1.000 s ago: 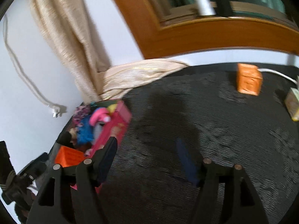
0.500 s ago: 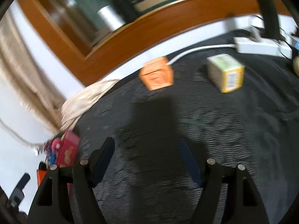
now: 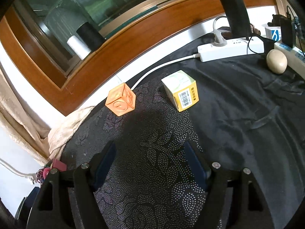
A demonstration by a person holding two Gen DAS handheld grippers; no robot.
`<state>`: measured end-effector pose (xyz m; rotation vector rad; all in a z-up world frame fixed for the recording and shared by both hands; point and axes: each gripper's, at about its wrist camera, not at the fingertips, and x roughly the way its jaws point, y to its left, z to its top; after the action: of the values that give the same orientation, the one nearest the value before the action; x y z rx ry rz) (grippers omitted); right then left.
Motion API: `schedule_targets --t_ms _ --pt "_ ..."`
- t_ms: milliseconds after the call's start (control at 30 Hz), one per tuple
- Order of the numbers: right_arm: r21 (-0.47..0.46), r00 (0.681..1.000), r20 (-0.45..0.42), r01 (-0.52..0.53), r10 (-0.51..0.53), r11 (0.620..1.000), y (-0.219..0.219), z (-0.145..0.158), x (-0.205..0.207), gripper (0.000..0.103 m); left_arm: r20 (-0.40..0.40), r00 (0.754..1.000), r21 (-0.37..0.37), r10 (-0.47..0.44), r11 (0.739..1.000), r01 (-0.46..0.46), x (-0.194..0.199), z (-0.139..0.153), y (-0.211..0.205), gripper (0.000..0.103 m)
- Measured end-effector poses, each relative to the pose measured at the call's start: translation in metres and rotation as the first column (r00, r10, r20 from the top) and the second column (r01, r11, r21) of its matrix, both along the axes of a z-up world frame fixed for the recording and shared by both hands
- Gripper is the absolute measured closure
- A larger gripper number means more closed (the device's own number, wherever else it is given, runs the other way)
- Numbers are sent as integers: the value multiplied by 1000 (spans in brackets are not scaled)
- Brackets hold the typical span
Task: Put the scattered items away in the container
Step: 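Move the left tool toward the light orange block while the right tool approaches the yellow-green box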
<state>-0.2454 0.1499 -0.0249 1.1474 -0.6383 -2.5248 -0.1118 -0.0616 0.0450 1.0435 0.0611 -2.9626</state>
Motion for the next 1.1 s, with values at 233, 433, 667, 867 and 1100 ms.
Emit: schedule_targets --t_ms 233,433,667,867,1100 --pt "2 1000 9 4 -4 1000 1 -4 -2 25 -7 1000 -57 2 998 -2 -19 -1 12 6" --pt "-2 1000 13 7 -7 1000 1 -8 -3 25 4 1000 -62 1 998 -1 -31 -6 14 6" --pt "3 1000 15 17 -17 1000 3 -9 -4 25 8 1000 -70 -5 998 6 -41 -9 17 6" --pt "2 999 14 41 -41 999 9 -9 -6 25 11 1000 -79 -9 997 10 -52 -12 18 6" --pt "-2 995 1 96 -96 995 29 -4 -8 25 27 999 5 25 1000 -25 -91 -16 -2 6"
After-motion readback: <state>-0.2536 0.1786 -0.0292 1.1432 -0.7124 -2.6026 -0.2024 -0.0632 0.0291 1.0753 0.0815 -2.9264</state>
